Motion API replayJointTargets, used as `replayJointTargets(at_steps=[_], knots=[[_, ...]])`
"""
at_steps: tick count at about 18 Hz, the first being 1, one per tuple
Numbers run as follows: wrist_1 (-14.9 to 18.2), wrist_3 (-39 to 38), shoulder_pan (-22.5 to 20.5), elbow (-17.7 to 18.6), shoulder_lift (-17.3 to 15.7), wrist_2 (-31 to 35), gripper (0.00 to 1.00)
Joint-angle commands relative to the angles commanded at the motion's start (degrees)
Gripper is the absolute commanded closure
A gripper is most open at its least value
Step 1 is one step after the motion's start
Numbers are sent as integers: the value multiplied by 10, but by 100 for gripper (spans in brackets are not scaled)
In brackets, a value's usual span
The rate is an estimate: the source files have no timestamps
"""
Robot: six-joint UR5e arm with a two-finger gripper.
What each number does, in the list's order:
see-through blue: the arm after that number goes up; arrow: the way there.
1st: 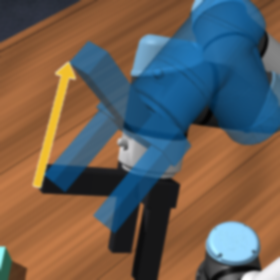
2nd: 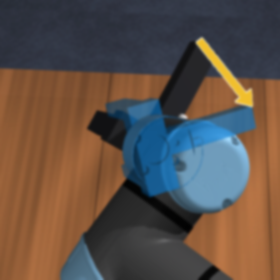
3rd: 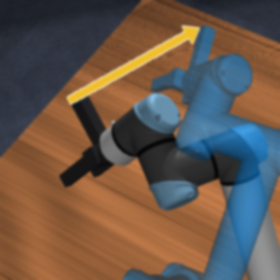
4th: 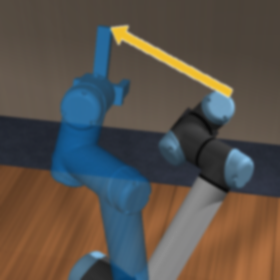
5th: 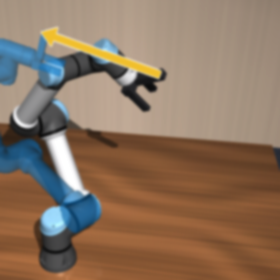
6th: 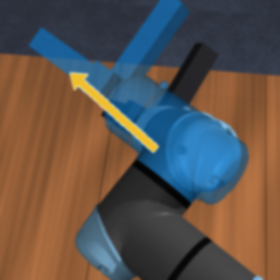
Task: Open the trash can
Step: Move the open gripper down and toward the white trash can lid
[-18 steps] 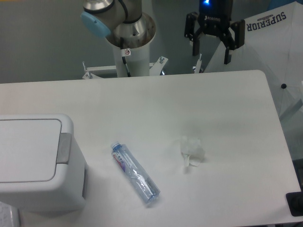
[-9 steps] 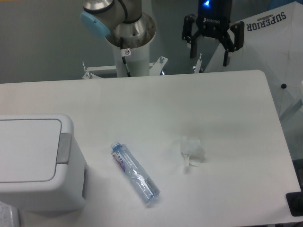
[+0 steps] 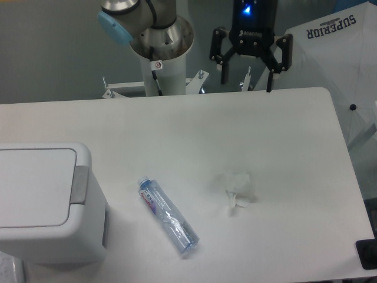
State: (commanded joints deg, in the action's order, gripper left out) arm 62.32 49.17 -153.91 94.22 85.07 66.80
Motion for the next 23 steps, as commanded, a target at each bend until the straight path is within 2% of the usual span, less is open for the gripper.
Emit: replayJointTargets(at_steps=[4, 10, 13, 23], knots=[[-26, -142, 44, -27, 29, -1, 0], [-28, -285, 92, -65, 79, 0, 0], [-51, -304, 114, -71, 98, 1, 0], [-69, -365, 161, -71, 114, 1, 0]])
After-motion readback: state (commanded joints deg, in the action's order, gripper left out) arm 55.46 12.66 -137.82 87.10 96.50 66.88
